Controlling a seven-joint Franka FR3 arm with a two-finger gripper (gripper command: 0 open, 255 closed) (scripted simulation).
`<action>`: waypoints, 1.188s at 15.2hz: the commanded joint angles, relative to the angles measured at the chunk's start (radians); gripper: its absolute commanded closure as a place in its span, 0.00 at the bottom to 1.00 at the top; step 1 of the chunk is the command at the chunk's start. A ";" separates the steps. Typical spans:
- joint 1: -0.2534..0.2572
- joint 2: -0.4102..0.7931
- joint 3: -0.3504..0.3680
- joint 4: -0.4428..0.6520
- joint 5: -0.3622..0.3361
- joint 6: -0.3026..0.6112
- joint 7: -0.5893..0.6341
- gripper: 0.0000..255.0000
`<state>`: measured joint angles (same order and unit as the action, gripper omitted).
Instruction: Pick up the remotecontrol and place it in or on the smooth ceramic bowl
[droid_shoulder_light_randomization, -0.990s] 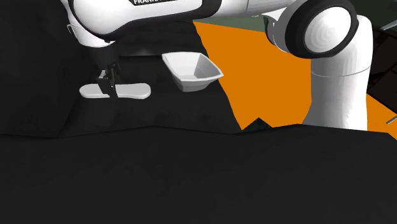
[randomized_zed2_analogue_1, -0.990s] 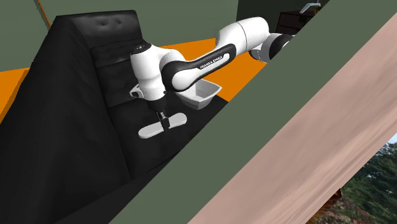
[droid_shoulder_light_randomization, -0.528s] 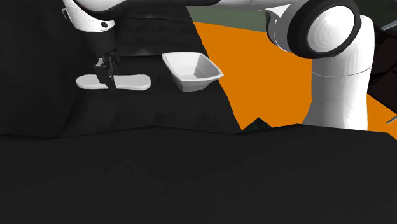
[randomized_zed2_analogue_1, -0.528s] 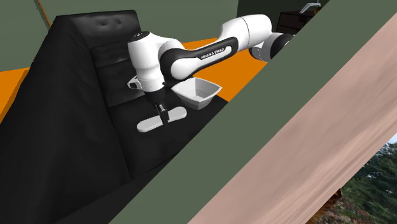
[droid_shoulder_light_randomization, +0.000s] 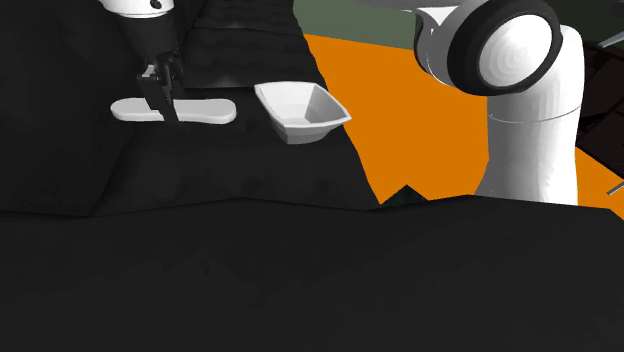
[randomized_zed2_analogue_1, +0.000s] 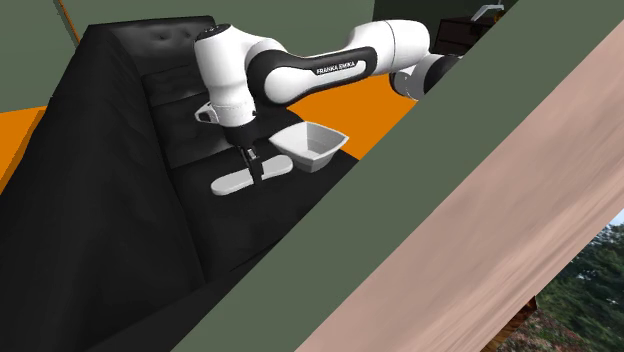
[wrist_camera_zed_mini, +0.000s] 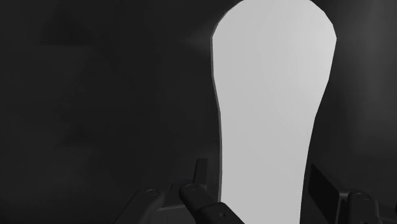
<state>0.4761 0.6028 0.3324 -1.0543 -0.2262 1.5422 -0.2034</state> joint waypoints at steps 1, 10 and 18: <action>0.006 0.005 0.000 0.037 -0.001 -0.032 -0.002 1.00; -0.087 -0.137 0.000 -0.125 0.033 -0.005 -0.069 1.00; -0.246 -0.361 -0.037 -0.440 0.096 0.106 -0.230 1.00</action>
<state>0.2503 0.2725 0.3016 -1.4505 -0.1386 1.6329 -0.4087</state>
